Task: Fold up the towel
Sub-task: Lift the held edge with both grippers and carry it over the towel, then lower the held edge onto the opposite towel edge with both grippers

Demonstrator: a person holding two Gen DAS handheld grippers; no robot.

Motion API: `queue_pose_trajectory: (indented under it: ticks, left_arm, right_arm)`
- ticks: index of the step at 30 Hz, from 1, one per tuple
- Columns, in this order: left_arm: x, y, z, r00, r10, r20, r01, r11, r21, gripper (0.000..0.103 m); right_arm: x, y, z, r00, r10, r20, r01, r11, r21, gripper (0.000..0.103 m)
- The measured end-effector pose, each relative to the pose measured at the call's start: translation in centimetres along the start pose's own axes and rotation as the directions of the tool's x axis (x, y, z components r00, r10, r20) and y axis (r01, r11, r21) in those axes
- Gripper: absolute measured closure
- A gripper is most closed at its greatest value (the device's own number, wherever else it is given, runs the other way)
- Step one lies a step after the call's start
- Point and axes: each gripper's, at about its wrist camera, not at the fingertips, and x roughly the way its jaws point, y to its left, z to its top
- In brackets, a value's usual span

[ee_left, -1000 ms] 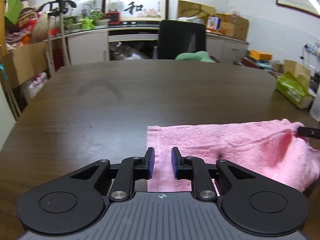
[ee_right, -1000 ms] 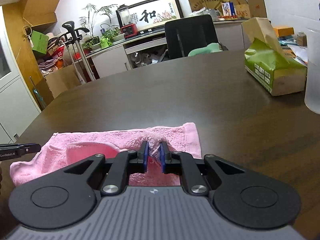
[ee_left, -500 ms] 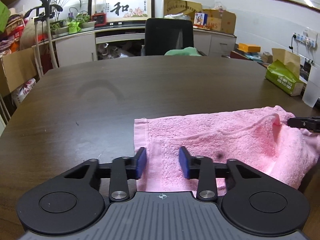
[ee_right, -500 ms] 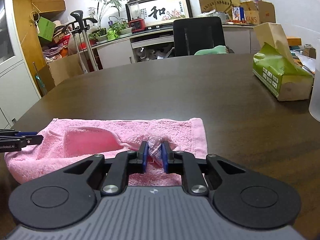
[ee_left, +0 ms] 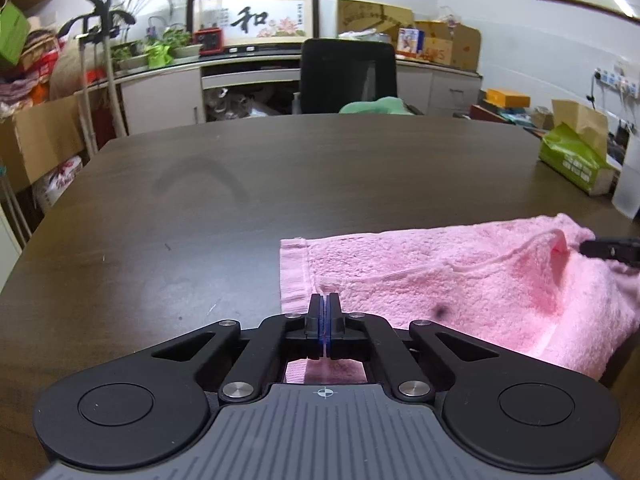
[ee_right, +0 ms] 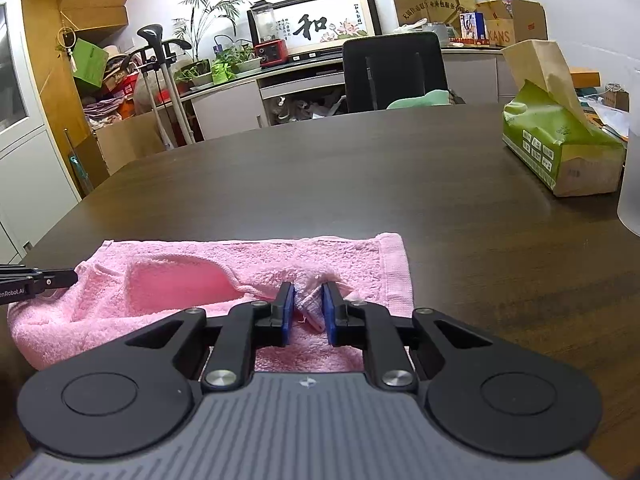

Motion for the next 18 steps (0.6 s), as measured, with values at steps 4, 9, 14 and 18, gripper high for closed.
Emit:
queue_pose_trajectory:
  ticks: [4,9,14,18]
  left_arm:
    - [-1.2,0.8,0.3,0.997,-0.049,0.061,0.053,0.997,-0.062,0.103]
    - [-2.2,1.9,1.0,0.99,-0.064,0.13,0.083,0.986,-0.147,0.103]
    - [-1.3,2.8,2.1,0.991,-0.019,0.13,0.046,0.978,-0.204,0.103]
    - [-0.7,2.9,2.5,0.994,-0.004,0.113,0.028,0.977,-0.213,0.103]
  right_arm:
    - [-0.2,0.0,0.0,1.0,-0.002,0.012,0.002,1.0,0.006,0.086]
    - [-1.4,0.1,0.3,0.995,-0.01,0.102,0.009,1.0,0.007,0.083]
    - [-1.5,-0.6,0.7,0.991,-0.036,0.125,0.032,0.999,0.033,0.083]
    - [-1.3,-1.6,0.9,0.992,-0.039,0.123,0.031,0.997,0.068,0.082]
